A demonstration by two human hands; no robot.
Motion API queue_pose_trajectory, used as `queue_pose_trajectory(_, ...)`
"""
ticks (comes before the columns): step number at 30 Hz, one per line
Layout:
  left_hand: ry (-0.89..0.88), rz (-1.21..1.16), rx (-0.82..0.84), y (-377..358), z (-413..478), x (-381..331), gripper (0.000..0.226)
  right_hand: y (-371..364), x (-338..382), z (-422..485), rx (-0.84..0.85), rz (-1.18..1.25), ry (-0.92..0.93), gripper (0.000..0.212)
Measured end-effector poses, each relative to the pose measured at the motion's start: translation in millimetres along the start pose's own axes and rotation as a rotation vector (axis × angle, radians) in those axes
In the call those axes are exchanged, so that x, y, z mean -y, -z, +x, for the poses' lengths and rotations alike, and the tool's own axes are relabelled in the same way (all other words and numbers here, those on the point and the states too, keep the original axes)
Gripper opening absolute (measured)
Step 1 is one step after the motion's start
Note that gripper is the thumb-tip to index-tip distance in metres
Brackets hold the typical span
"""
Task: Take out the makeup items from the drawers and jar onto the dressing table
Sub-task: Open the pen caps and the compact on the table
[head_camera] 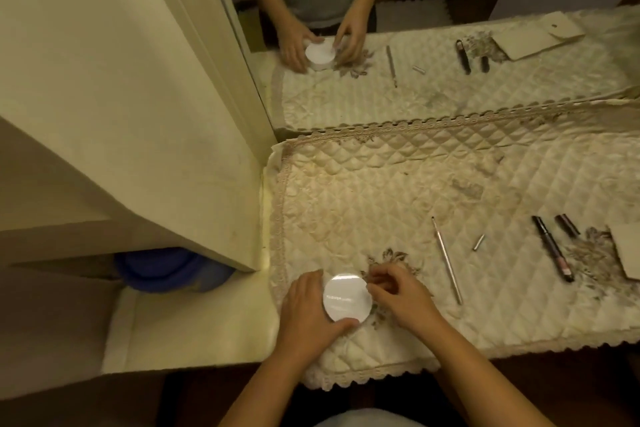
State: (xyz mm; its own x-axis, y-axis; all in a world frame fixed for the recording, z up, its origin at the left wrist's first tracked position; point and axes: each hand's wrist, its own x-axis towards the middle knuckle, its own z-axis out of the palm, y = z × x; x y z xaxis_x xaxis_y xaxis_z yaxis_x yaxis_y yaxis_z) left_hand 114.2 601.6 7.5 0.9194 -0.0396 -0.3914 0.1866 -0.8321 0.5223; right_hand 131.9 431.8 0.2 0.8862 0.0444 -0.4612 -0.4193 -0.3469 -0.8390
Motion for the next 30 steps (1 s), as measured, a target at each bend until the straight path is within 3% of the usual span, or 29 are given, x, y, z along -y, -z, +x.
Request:
queue_pose_trajectory(4,-0.183,0.057,0.121,2,3,12,0.101,-28,0,-11,-0.137,-0.013,-0.01,0.026)
queue_pose_trajectory(7,-0.226,-0.004,0.114,4,7,17,0.087,-33,5,-19,-0.179,-0.035,-0.032,0.036)
queue_pose_trajectory(10,-0.244,-0.118,0.122,12,6,18,0.075,-33,15,-25,-0.116,-0.111,-0.054,0.046)
queue_pose_trajectory(19,-0.308,-0.4,0.135,47,3,3,0.081,-18,50,-36,-0.016,-0.208,0.022,0.072)
queue_pose_trajectory(24,-0.303,-0.427,0.139,48,7,-3,0.077,-5,60,-32,-0.03,-0.284,0.085,0.068)
queue_pose_trajectory(30,-0.306,-0.417,0.163,45,12,-7,0.088,11,61,-16,0.051,-0.293,0.084,0.069)
